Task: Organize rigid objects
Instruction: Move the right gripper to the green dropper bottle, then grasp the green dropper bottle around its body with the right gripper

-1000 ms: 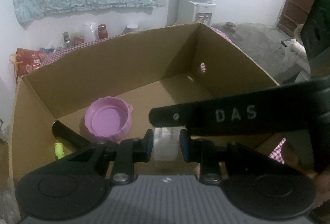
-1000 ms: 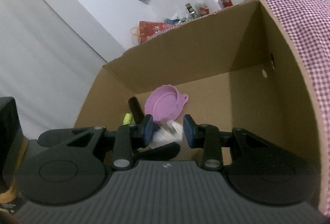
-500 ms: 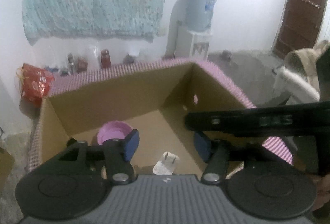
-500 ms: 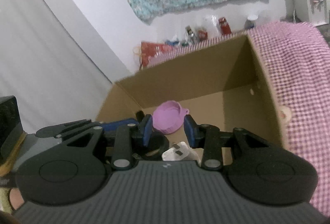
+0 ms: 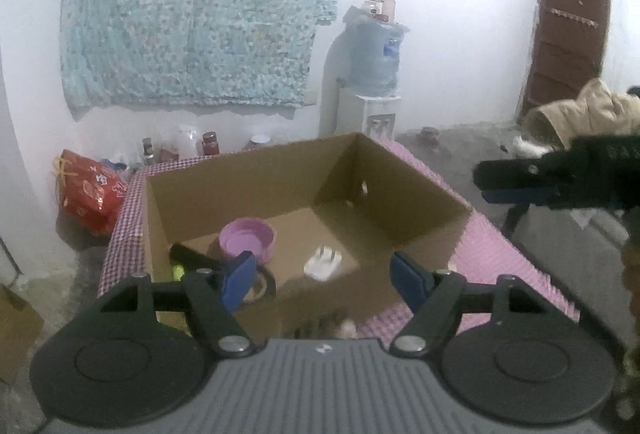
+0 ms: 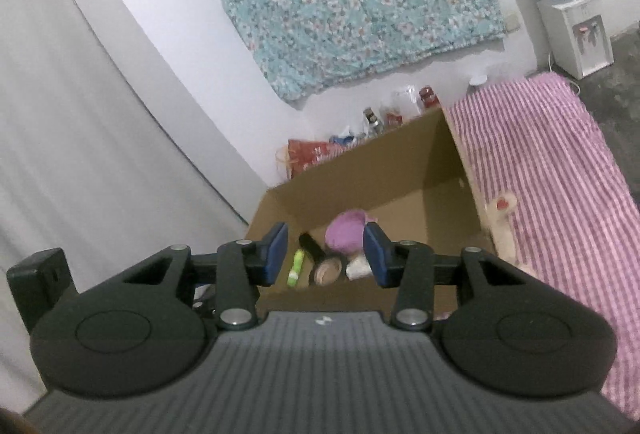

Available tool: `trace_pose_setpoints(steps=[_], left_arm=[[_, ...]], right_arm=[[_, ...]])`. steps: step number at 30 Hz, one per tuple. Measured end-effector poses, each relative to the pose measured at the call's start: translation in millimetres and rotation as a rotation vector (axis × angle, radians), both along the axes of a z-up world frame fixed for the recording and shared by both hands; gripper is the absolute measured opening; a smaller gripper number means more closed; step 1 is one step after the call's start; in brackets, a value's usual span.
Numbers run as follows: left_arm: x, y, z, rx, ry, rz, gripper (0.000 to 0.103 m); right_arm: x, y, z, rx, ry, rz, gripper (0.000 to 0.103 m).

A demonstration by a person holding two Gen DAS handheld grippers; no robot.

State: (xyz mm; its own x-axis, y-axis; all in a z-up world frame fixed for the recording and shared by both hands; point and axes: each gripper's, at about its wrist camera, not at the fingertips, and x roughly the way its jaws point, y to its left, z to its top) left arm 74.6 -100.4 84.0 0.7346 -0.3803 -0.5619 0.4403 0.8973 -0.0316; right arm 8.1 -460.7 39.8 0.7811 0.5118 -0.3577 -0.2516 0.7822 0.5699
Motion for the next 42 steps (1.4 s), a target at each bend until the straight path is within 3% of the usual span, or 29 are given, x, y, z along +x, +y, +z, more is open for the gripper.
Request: trace_pose_setpoints(steps=[6, 14, 18, 23, 27, 42], left_arm=[[-25, 1, -31, 0.018, -0.004, -0.036, 0.072], [-26, -7, -66, 0.019, 0.008, -0.048, 0.047], [-27, -8, -74, 0.042, 0.0, -0.04, 0.043], [-25, -11, -79, 0.062, -0.003, -0.043, 0.041], [-22, -14, -82, 0.072, -0.001, -0.047, 0.041], [-11, -42, -99, 0.197, -0.019, -0.079, 0.041]], right_arm=[[-4, 39, -27, -0.017, 0.065, 0.075, 0.042], [8, 106, -47, -0.127, 0.119, 0.157, 0.041], [19, 125, -51, -0.171, 0.123, 0.154, 0.04], [33, 132, -55, -0.226, 0.127, 0.154, 0.035], [39, 131, -64, -0.23, 0.156, 0.162, 0.024], [38, 103, -80, -0.169, 0.201, 0.135, 0.021]])
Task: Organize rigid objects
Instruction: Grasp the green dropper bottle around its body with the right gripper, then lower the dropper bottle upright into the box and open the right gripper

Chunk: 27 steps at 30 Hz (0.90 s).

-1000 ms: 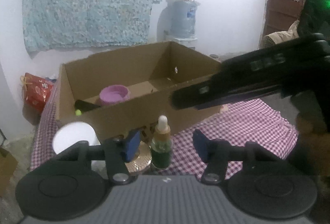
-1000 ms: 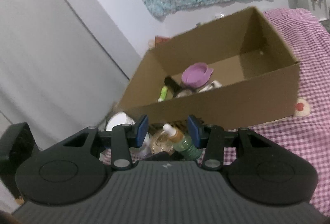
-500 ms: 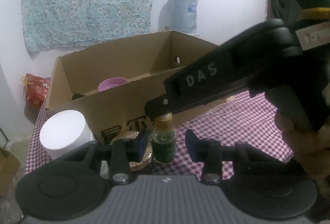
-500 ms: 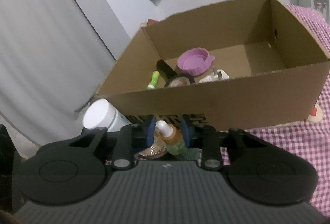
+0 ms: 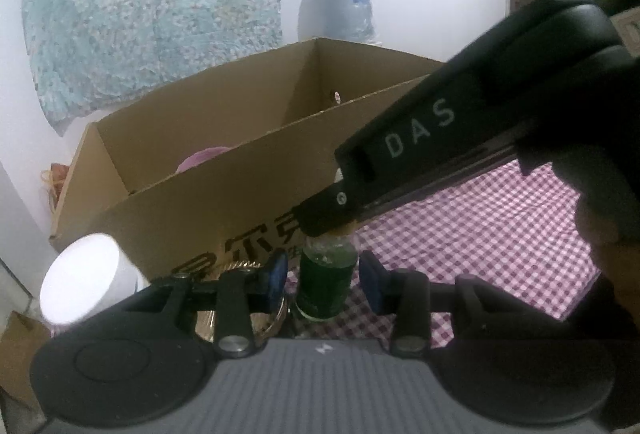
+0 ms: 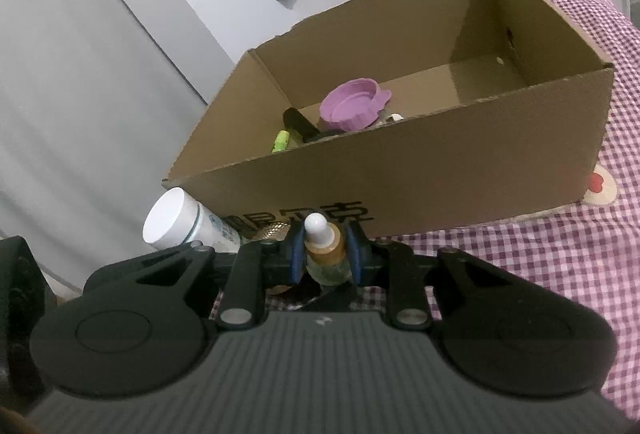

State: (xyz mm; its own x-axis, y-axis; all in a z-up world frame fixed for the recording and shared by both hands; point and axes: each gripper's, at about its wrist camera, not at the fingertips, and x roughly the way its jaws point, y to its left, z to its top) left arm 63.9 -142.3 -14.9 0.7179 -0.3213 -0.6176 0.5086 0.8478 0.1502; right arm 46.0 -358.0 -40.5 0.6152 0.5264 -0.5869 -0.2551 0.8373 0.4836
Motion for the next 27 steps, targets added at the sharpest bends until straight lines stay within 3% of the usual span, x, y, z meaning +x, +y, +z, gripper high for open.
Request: trace_pose_setpoints(steps=[4, 14, 22, 27], left_arm=[[8, -6, -5, 0.015, 0.026, 0.003, 0.035], [-5, -13, 5, 0.018, 0.003, 0.002, 0.033], [-25, -8, 61, -0.072, -0.125, 0.017, 0.033], [-9, -16, 91, -0.12, -0.168, 0.009, 0.033]], right_arm=[[2, -5, -2, 0.014, 0.005, -0.002, 0.021], [-7, -4, 5, 0.008, -0.016, 0.005, 0.02], [-30, -4, 65, -0.012, -0.184, 0.037, 0.021], [-23, -10, 103, -0.042, -0.285, 0.045, 0.021]])
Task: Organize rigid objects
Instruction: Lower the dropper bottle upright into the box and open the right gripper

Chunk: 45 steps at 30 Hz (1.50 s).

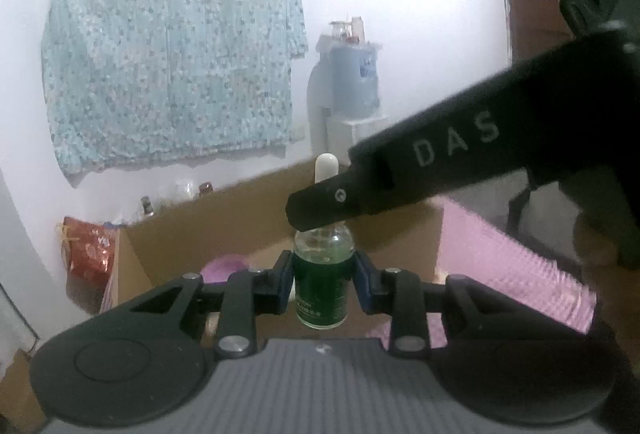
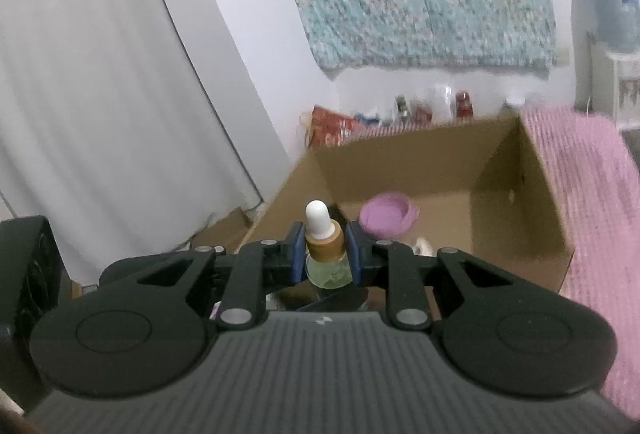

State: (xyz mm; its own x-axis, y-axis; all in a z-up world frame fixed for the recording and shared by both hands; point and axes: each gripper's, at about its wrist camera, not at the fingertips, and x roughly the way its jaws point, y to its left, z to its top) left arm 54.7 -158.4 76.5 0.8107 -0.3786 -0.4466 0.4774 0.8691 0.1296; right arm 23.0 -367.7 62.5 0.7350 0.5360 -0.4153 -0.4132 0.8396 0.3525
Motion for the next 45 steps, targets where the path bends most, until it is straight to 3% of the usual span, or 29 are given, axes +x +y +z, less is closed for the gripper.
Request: trace_pose_setpoints(steps=[4, 10, 18, 26, 36, 38, 45], left_arm=[[25, -12, 11, -0.053, 0.018, -0.01, 0.033], [74, -29, 4, -0.125, 0.134, -0.027, 0.033], [122, -43, -37, -0.15, 0.3, -0.034, 0.033], [141, -45, -61, -0.161, 0.407, -0.036, 0.033], [139, -47, -64, -0.19, 0.419, -0.035, 0.036], [137, -46, -63, -0.196, 0.413, -0.031, 0.045], [119, -41, -47, -0.181, 0.337, -0.037, 0.062]], right_arm=[[19, -8, 18, -0.023, -0.039, -0.018, 0.021], [66, -32, 20, -0.041, -0.005, -0.052, 0.021], [121, -65, -27, -0.041, 0.121, -0.066, 0.021], [132, -63, -62, -0.106, 0.151, -0.055, 0.021], [127, -57, -72, -0.189, 0.152, -0.07, 0.024], [125, -57, -71, -0.183, 0.152, -0.072, 0.024], [109, -62, -55, -0.157, 0.126, -0.116, 0.031]])
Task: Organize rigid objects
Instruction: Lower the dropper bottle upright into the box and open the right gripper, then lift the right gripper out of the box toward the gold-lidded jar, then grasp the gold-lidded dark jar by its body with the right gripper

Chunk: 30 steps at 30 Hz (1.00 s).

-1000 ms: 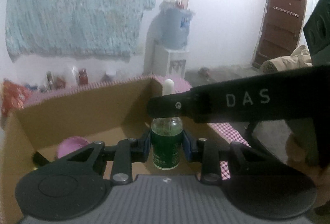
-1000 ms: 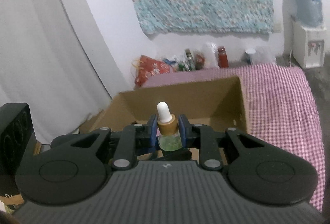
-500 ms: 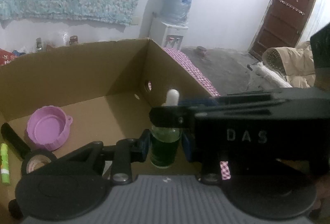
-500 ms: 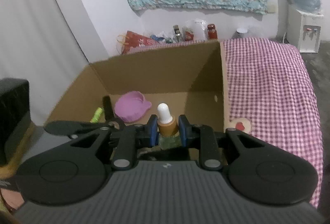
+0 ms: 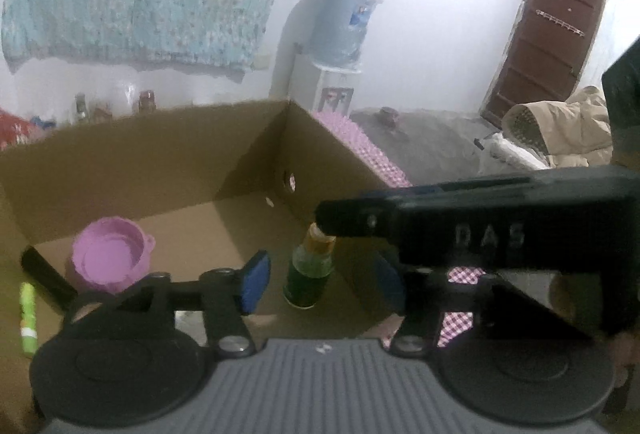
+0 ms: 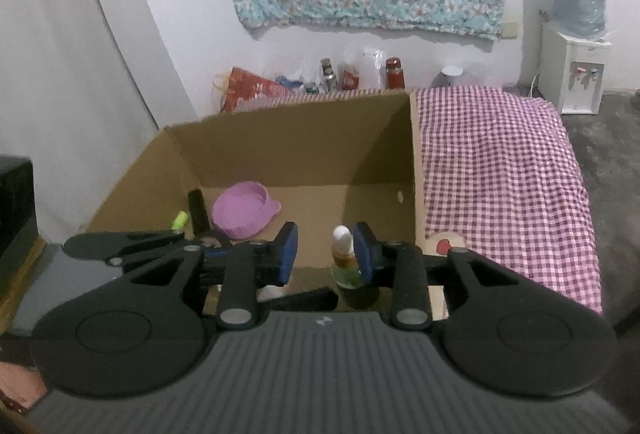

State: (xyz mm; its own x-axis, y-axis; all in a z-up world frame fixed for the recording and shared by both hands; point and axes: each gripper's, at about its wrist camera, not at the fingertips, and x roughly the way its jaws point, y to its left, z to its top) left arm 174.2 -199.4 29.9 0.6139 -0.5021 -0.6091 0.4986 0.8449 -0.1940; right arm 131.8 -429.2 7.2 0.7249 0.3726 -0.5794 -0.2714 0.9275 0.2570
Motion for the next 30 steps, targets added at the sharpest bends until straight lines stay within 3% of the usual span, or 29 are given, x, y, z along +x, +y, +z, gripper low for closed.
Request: trace_pose_setpoints(steps=[6, 13, 20, 25, 30], left_arm=[[-36, 15, 24, -0.002, -0.087, -0.025, 0.078], [-111, 55, 46, 0.014, -0.165, -0.102, 0.096], [-150, 101, 25, 0.08, -0.122, -0.057, 0.097], [-156, 116, 1, 0.096, -0.077, 0.0, 0.097], [-152, 113, -22, 0.134, -0.084, 0.015, 0.097]], right_arm=[[-42, -12, 28, 0.077, -0.076, -0.047, 0.038], [-113, -30, 47, 0.195, -0.151, -0.096, 0.052], [-145, -23, 14, 0.325, -0.034, -0.078, 0.055], [-145, 14, -17, 0.35, 0.081, -0.034, 0.055], [-136, 59, -31, 0.329, 0.147, 0.03, 0.055]])
